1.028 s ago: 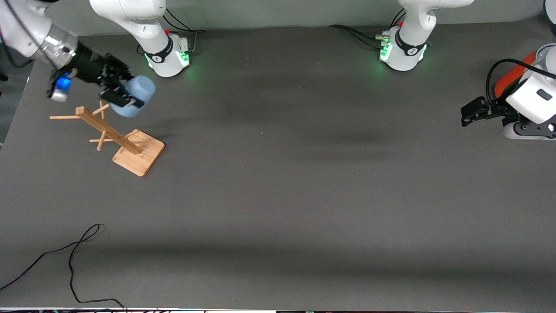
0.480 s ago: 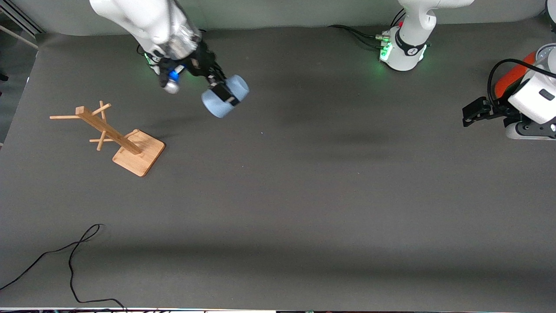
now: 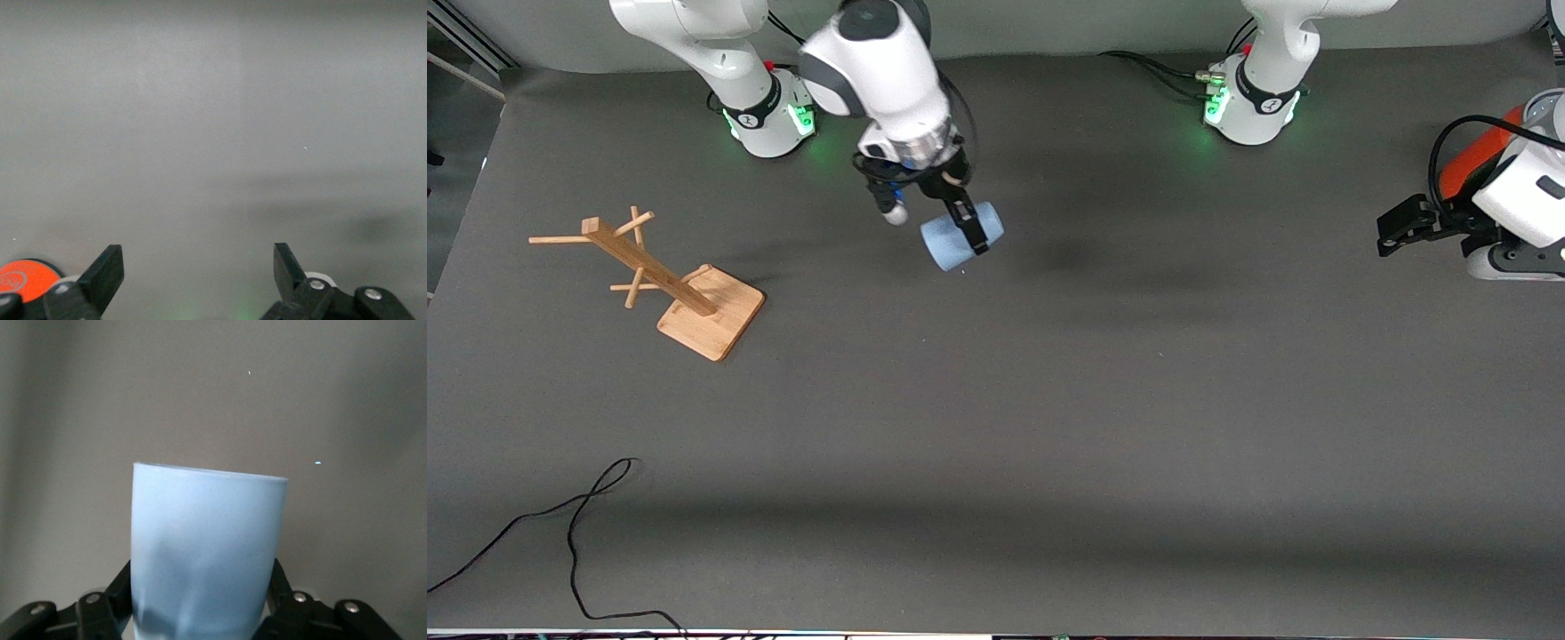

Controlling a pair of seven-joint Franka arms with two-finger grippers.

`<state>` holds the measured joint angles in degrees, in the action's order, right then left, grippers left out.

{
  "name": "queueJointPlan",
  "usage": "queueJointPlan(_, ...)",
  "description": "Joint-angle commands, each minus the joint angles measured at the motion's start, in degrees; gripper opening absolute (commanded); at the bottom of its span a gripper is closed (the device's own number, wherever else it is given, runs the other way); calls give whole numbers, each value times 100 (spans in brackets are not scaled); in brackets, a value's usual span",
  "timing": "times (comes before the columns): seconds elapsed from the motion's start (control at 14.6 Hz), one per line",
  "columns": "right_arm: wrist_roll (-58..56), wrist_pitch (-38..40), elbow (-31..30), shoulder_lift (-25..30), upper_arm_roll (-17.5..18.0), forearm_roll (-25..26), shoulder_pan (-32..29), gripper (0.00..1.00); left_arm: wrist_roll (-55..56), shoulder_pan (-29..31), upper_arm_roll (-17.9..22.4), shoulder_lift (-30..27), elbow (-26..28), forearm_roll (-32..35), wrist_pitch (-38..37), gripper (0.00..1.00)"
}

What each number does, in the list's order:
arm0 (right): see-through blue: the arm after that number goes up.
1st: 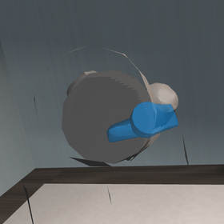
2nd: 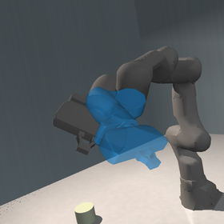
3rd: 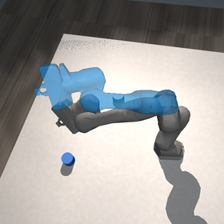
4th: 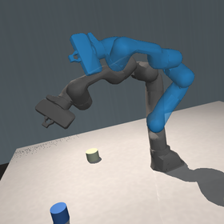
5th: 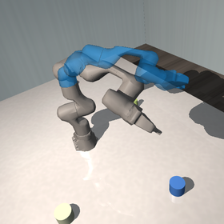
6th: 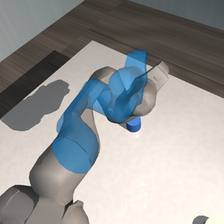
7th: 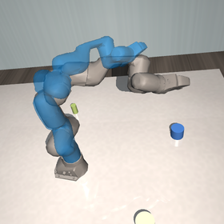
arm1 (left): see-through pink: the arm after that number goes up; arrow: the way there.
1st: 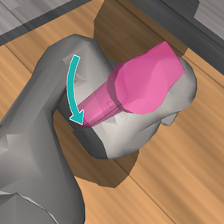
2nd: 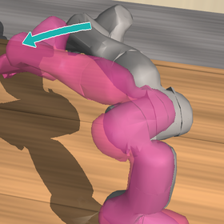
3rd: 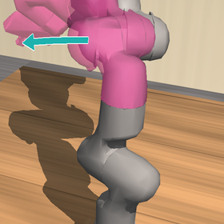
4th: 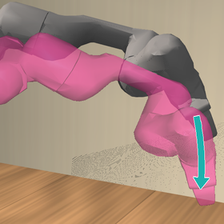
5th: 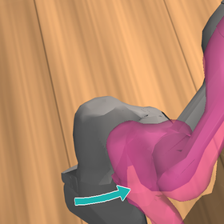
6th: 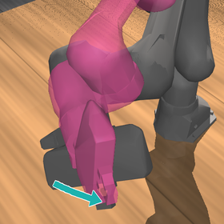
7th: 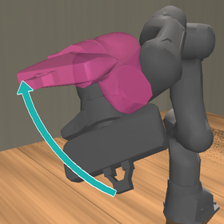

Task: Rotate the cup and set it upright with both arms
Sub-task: 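Pull the blue cup off the stand peg with the right gripper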

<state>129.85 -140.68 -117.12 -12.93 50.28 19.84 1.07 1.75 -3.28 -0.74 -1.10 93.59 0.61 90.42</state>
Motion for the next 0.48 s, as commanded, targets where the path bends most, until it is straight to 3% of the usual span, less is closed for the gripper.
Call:
queueJointPlan(0.0, 1285, 58, 777, -1348, 16, 1474, 445, 51, -17, -15, 13, -180, 212, 44, 134, 100)
queueJointPlan(0.14, 1866, 198, 1041, -1930, -53, 2135, 840, 51, 1, -15, 13, -154, 212, 53, 125, 100)
queueJointPlan(0.27, 2594, 392, 1409, -2352, -560, 2759, 1551, 51, 18, -6, 13, -154, 203, 18, 29, 100)
queueJointPlan(0.41, 2922, 646, 1674, -2678, -984, 3017, 2202, 51, 18, -15, 13, -127, 168, 18, -77, 100)
